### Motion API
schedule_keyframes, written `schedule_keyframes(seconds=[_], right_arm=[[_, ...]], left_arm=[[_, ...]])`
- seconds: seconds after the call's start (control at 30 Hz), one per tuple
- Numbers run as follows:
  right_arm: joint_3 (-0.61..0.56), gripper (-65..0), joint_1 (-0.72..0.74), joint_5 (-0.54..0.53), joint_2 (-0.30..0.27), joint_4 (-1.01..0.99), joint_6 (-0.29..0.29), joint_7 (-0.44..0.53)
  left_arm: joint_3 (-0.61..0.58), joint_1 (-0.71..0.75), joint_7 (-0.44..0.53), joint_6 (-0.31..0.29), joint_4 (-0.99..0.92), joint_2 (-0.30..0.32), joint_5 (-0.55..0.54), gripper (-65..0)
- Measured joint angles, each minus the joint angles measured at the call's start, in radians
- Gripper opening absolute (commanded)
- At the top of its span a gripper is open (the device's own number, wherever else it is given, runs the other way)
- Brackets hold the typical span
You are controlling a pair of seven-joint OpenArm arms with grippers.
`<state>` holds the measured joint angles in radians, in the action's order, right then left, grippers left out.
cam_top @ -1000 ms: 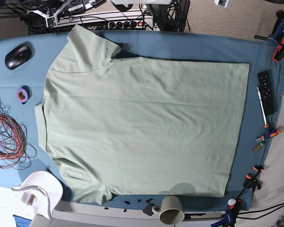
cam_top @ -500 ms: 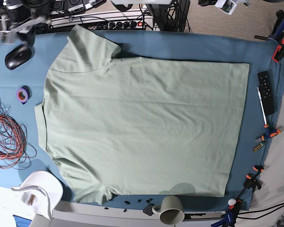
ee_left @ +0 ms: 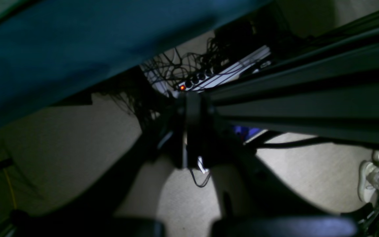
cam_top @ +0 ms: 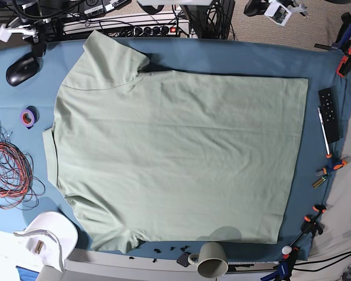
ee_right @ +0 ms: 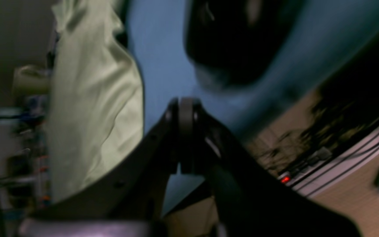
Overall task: Fold the T-shirt properly
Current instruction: 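Move the right gripper down to the shirt's shoulder corner and grasp it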
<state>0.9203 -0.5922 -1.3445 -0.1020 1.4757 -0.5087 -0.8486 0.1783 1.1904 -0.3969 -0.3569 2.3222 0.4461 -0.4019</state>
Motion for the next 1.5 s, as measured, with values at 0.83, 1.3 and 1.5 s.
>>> schedule_keyframes(seconds=[0.83, 1.3, 1.5], right_arm=[[-0.109, -36.8, 0.029, 0.064, 0.004, 0.019, -0.173, 0.054], [-0.303, -36.9, 0.037, 0.122, 0.083, 0.035, -0.200, 0.079], [-0.306, -36.9, -0.039, 0.060, 0.084, 0.036, -0.211, 0.078]], left_arm=[[0.000, -0.044, -0.023, -0.003, 0.000, 0.000, 0.064, -65.0], [0.000, -0.059, -0.034, -0.003, 0.000, -0.003, 0.092, -65.0], [0.000, -0.089, -0.051, -0.003, -0.001, -0.003, 0.102, -65.0]])
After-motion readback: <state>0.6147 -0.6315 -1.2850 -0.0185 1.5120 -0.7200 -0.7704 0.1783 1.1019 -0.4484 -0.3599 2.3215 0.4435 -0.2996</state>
